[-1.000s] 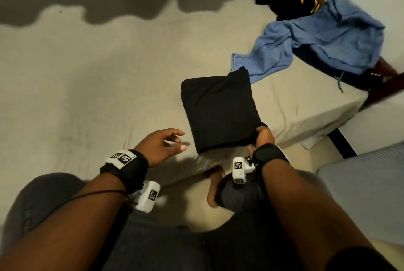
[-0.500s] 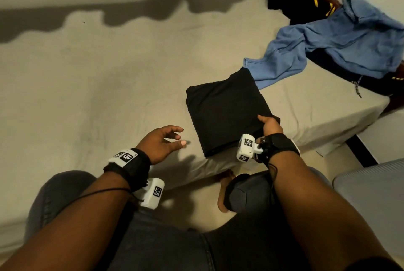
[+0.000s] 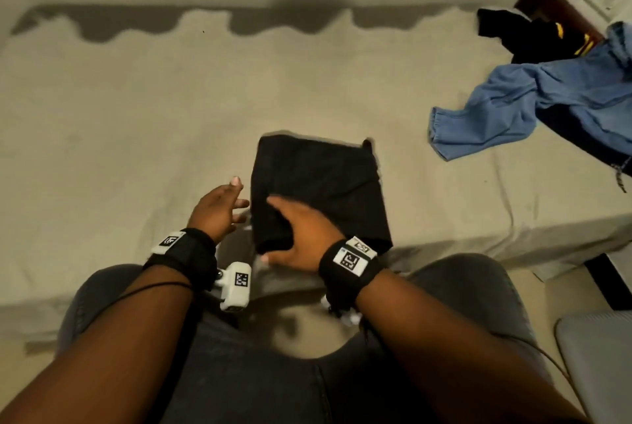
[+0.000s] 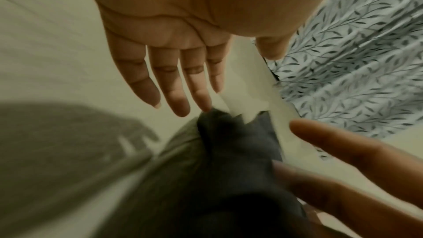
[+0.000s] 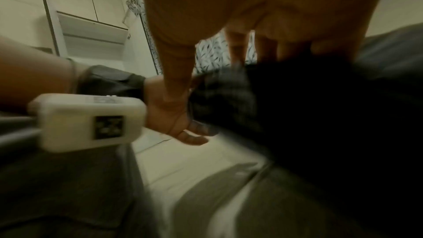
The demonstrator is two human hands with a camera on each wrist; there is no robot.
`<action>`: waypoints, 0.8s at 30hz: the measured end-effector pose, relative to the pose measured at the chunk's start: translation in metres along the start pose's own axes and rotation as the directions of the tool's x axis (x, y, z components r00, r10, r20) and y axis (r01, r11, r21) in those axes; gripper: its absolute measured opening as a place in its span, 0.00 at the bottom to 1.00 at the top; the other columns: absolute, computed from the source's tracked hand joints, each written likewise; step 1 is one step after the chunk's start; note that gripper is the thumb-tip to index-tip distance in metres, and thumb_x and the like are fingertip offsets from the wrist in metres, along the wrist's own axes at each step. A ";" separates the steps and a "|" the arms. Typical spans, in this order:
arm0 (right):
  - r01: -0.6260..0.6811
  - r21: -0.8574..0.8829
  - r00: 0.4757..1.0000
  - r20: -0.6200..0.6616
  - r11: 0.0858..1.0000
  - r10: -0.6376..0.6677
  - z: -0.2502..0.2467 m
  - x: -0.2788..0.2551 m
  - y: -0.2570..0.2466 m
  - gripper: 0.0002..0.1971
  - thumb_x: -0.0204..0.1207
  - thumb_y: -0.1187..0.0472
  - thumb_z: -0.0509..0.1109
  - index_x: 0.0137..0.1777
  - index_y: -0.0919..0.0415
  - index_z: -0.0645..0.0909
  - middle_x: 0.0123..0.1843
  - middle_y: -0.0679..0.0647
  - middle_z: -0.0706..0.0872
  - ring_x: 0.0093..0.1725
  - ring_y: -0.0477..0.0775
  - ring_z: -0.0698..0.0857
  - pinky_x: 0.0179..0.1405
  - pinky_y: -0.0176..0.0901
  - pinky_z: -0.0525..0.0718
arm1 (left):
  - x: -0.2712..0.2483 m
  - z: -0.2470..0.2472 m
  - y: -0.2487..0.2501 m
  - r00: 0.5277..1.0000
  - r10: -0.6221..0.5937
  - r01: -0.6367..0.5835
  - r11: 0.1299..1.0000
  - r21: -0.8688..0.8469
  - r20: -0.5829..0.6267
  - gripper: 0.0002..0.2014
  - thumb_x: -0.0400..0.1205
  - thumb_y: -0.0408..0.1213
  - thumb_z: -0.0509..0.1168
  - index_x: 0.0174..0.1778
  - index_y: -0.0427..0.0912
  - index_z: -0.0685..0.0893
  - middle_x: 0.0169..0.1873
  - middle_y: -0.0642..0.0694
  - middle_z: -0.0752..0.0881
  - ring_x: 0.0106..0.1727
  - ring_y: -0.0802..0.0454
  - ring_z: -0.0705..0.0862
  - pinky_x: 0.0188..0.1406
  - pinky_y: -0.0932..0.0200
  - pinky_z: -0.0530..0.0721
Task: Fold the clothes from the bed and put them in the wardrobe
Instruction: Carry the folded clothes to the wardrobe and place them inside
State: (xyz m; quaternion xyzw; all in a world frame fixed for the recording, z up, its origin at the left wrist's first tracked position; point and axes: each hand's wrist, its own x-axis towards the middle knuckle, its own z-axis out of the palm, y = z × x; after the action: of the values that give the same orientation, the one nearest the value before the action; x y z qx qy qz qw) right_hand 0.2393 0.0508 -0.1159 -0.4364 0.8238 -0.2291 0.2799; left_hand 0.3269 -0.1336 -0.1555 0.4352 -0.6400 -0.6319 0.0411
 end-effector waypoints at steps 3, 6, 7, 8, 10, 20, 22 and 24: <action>0.108 -0.019 0.992 0.071 0.994 -0.107 0.003 0.001 -0.015 0.34 0.71 0.38 0.80 0.75 0.47 0.79 0.68 0.48 0.87 0.65 0.50 0.85 0.66 0.49 0.84 | 0.011 -0.016 -0.018 0.993 0.070 -0.044 0.964 0.261 -0.092 0.20 0.82 0.58 0.70 0.61 0.47 0.85 0.53 0.42 0.90 0.47 0.45 0.89 0.49 0.53 0.85; 0.067 0.086 0.990 -0.127 0.994 -0.056 -0.042 0.013 -0.003 0.25 0.72 0.40 0.80 0.68 0.45 0.84 0.56 0.42 0.89 0.52 0.43 0.88 0.57 0.41 0.86 | 0.012 -0.005 -0.020 0.991 0.127 -0.103 0.918 0.383 -0.037 0.21 0.79 0.56 0.74 0.64 0.49 0.86 0.49 0.48 0.89 0.52 0.48 0.88 0.59 0.53 0.84; 0.001 0.141 0.982 -0.188 0.990 0.026 -0.057 0.018 0.009 0.24 0.72 0.41 0.80 0.67 0.45 0.84 0.53 0.42 0.89 0.49 0.42 0.88 0.55 0.39 0.86 | 0.011 0.002 -0.019 0.991 0.135 -0.123 0.908 0.401 -0.002 0.22 0.79 0.56 0.75 0.65 0.50 0.85 0.51 0.50 0.89 0.54 0.50 0.87 0.59 0.55 0.82; -0.070 0.185 0.963 -0.245 0.980 0.115 -0.068 0.022 0.026 0.23 0.72 0.42 0.81 0.65 0.46 0.85 0.51 0.42 0.89 0.47 0.42 0.87 0.54 0.39 0.86 | 0.011 0.010 -0.018 0.988 0.151 -0.151 0.899 0.410 0.034 0.25 0.78 0.56 0.75 0.68 0.51 0.84 0.54 0.51 0.88 0.57 0.50 0.87 0.60 0.57 0.81; -0.230 0.202 0.904 -0.319 0.952 0.286 -0.075 0.023 0.067 0.22 0.72 0.44 0.81 0.64 0.48 0.85 0.49 0.44 0.88 0.47 0.45 0.88 0.56 0.40 0.85 | 0.014 0.025 -0.019 0.982 0.162 -0.187 0.875 0.447 0.094 0.33 0.77 0.57 0.76 0.76 0.51 0.78 0.68 0.50 0.85 0.67 0.50 0.84 0.68 0.56 0.79; -0.442 0.232 0.831 -0.256 0.866 0.493 -0.050 0.024 0.143 0.28 0.82 0.60 0.70 0.81 0.49 0.70 0.69 0.56 0.84 0.68 0.58 0.83 0.68 0.44 0.77 | 0.069 0.066 -0.004 0.997 0.069 -0.054 0.938 0.342 -0.030 0.55 0.67 0.69 0.76 0.87 0.49 0.63 0.81 0.43 0.73 0.79 0.42 0.75 0.79 0.44 0.75; -0.399 0.246 0.852 -0.257 0.884 0.456 -0.053 0.026 0.156 0.25 0.84 0.62 0.66 0.80 0.49 0.73 0.65 0.55 0.86 0.64 0.57 0.84 0.67 0.42 0.78 | 0.079 0.069 -0.002 0.998 0.043 -0.023 0.948 0.319 -0.055 0.53 0.67 0.68 0.76 0.85 0.49 0.66 0.79 0.44 0.77 0.76 0.42 0.78 0.77 0.45 0.77; -0.374 0.213 0.854 -0.301 0.902 0.425 -0.061 0.034 0.173 0.19 0.85 0.61 0.64 0.75 0.49 0.79 0.57 0.52 0.87 0.56 0.53 0.85 0.61 0.40 0.79 | 0.086 0.069 -0.002 0.996 0.031 0.001 0.941 0.337 -0.088 0.47 0.70 0.64 0.77 0.82 0.48 0.70 0.75 0.45 0.80 0.72 0.43 0.81 0.75 0.48 0.78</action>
State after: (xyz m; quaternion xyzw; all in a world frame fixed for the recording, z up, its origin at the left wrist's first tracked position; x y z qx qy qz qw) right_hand 0.0809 0.1189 -0.1871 -0.1873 0.9131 -0.2975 0.2064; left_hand 0.2334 -0.1322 -0.2131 0.4598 -0.7393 -0.4920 0.0005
